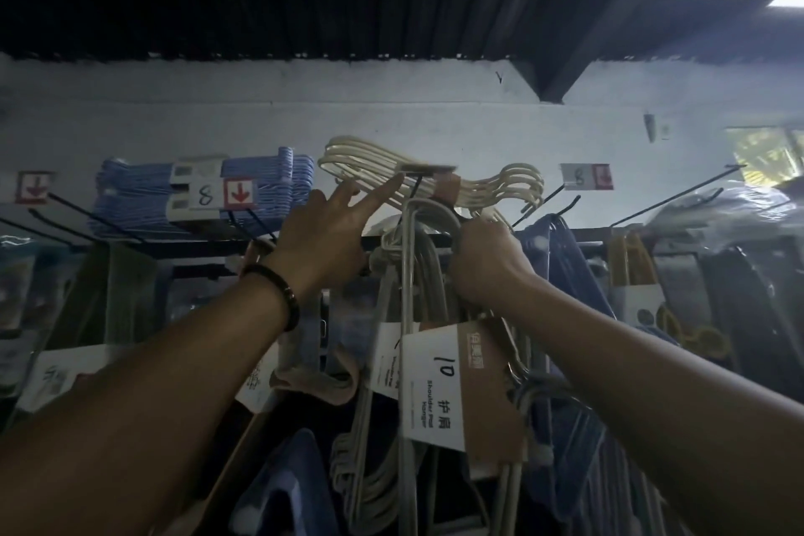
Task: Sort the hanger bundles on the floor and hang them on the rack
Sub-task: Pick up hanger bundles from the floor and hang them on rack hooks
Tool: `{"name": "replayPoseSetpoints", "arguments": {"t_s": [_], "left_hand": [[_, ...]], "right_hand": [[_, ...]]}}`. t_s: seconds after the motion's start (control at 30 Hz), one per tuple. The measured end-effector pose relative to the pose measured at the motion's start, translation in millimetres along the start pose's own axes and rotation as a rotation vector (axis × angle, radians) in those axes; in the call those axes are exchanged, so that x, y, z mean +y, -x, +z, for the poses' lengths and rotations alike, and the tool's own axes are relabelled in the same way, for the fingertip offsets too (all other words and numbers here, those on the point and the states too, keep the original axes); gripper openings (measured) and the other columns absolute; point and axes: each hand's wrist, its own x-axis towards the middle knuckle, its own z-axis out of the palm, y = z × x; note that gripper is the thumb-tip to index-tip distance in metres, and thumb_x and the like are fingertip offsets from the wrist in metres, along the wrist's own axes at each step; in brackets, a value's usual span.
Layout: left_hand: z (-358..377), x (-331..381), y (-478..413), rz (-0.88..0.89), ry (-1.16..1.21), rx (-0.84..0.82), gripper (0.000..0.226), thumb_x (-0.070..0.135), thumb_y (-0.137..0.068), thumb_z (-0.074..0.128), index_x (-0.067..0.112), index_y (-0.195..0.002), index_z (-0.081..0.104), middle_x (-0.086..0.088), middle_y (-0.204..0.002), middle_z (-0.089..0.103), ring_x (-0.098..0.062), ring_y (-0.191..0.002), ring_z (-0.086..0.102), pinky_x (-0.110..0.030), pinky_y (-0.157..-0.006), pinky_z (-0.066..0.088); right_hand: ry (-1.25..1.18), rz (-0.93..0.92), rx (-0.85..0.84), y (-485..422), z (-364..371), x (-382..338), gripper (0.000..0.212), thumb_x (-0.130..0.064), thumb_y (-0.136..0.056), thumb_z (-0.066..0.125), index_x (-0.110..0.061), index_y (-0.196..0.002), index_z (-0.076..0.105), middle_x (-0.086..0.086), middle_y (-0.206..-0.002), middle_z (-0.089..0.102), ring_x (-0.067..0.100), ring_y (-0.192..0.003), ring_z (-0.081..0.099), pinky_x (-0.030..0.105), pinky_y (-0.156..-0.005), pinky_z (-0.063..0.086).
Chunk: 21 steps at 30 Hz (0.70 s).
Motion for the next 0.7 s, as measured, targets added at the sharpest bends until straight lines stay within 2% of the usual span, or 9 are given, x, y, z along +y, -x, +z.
{"name": "replayPoseSetpoints", "arguments": {"t_s": [0.17, 0.27, 0.3, 0.4, 0.53, 0.57, 0.63, 0.7], "left_hand": [[-11, 0, -10, -0.014, 0.039, -0.035, 0.114, 0.011, -0.089, 0.068, 0.057, -0.160, -0.008, -0.007, -0.166, 0.032, -0.044, -0.130, 0.049, -0.053, -0.086, 0.055], [-15, 2, -14, -0.024, 0.054, -0.037, 0.112, 0.005, -0.089, 0.065, 0.059, -0.159, -0.003, -0.008, -0.157, 0.044, -0.042, -0.127, 0.051, -0.052, -0.085, 0.055], [-16, 2, -15, -0.025, 0.074, -0.039, 0.110, 0.004, -0.090, 0.063, 0.060, -0.158, -0.002, -0.008, -0.155, 0.046, -0.041, -0.126, 0.052, -0.052, -0.085, 0.055], [-19, 1, -17, -0.026, 0.130, -0.038, 0.099, 0.005, -0.093, 0.059, 0.057, -0.159, 0.007, -0.010, -0.151, 0.052, -0.040, -0.126, 0.054, -0.053, -0.088, 0.055], [-27, 2, -23, -0.057, 0.209, -0.032, 0.084, 0.009, -0.094, 0.053, 0.054, -0.157, 0.021, -0.010, -0.143, 0.062, -0.037, -0.115, 0.062, -0.049, -0.083, 0.058], [-28, 3, -24, -0.059, 0.211, -0.030, 0.081, 0.011, -0.095, 0.054, 0.053, -0.158, 0.023, -0.010, -0.141, 0.063, -0.037, -0.115, 0.063, -0.047, -0.082, 0.057], [-31, 6, -24, -0.062, 0.207, -0.029, 0.077, 0.013, -0.097, 0.055, 0.049, -0.158, 0.025, -0.008, -0.142, 0.063, -0.036, -0.120, 0.061, -0.045, -0.082, 0.055], [-31, 9, -23, -0.060, 0.202, -0.020, 0.071, 0.019, -0.099, 0.053, 0.048, -0.158, 0.027, -0.008, -0.144, 0.062, -0.037, -0.125, 0.058, -0.050, -0.089, 0.057]], "right_hand": [[-0.033, 0.019, 0.065, -13, 7, 0, 0.021, -0.015, -0.099, 0.064, -0.001, -0.114, 0.069, 0.013, -0.100, 0.065, 0.017, -0.074, 0.051, 0.026, -0.063, 0.041], [-0.089, 0.008, 0.086, -18, 7, -4, 0.014, -0.012, -0.100, 0.062, -0.004, -0.109, 0.069, -0.001, -0.072, 0.049, 0.008, -0.059, 0.044, 0.021, -0.051, 0.034], [-0.102, 0.009, 0.089, -19, 6, -6, 0.013, -0.010, -0.099, 0.061, -0.005, -0.107, 0.069, -0.002, -0.069, 0.045, 0.008, -0.059, 0.045, 0.022, -0.053, 0.038], [-0.122, -0.005, 0.114, -25, 2, -9, 0.011, -0.006, -0.097, 0.060, -0.004, -0.104, 0.068, 0.002, -0.072, 0.053, 0.020, -0.069, 0.059, 0.032, -0.063, 0.051], [-0.117, 0.021, 0.117, -36, 5, -11, 0.012, -0.009, -0.096, 0.060, -0.006, -0.106, 0.067, 0.004, -0.077, 0.056, 0.025, -0.073, 0.062, 0.036, -0.069, 0.055], [-0.131, 0.029, 0.111, -38, 7, -12, 0.011, -0.009, -0.097, 0.060, -0.009, -0.107, 0.065, 0.002, -0.075, 0.054, 0.023, -0.071, 0.061, 0.035, -0.065, 0.055], [-0.178, 0.047, 0.098, -40, 13, -13, 0.009, -0.010, -0.098, 0.062, -0.016, -0.102, 0.056, 0.002, -0.076, 0.054, 0.014, -0.062, 0.053, 0.027, -0.050, 0.042], [-0.174, 0.065, 0.085, -44, 20, -13, 0.013, -0.012, -0.099, 0.063, -0.018, -0.094, 0.052, 0.004, -0.080, 0.059, 0.012, -0.058, 0.044, 0.025, -0.048, 0.034]]}}
